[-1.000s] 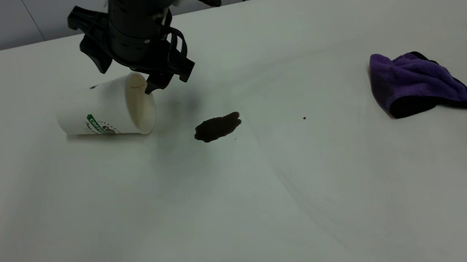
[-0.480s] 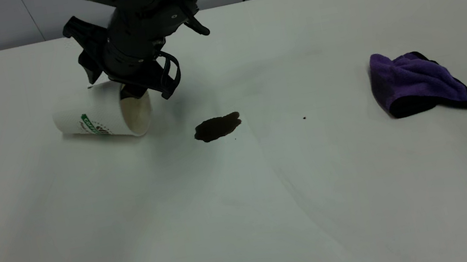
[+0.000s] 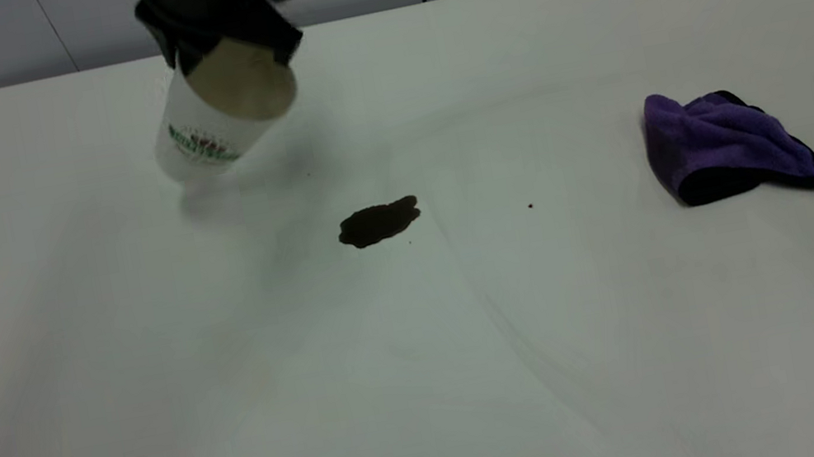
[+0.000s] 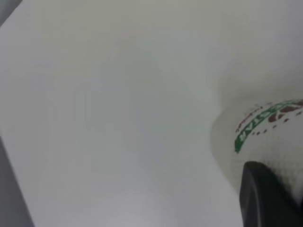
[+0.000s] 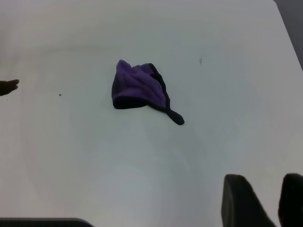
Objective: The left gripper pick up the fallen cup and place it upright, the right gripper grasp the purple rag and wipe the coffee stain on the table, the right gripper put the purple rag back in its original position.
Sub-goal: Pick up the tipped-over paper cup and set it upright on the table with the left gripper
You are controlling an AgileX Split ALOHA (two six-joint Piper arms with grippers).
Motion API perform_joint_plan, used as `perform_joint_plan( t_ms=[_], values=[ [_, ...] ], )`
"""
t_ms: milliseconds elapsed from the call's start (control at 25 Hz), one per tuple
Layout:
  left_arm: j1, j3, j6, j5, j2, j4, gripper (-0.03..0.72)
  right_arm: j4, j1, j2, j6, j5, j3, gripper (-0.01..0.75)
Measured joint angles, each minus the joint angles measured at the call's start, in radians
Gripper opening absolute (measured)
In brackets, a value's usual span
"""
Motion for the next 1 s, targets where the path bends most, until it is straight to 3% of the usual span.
perform_joint_plan(
  t_ms=[280,520,840,1000],
  values=[
    [0.197,-0.013,0.402,-0.004,-0.119,-0.446,0.010,0.000,0.000,0.000,0.000,0.000,0.000,0.239],
    [0.331,-0.013,0.679,-0.108,-0.038,-0.727,0.010,0.000,0.000,0.000,0.000,0.000,0.000,0.239],
    [0.407,-0.012,0.900,-0.228,0.079,-0.988,0.026,0.000,0.000,0.000,0.000,0.000,0.000,0.239],
    [0.409,-0.012,0.917,-0.262,0.102,-1.005,0.126,0.000,0.000,0.000,0.000,0.000,0.000,0.239]
  ],
)
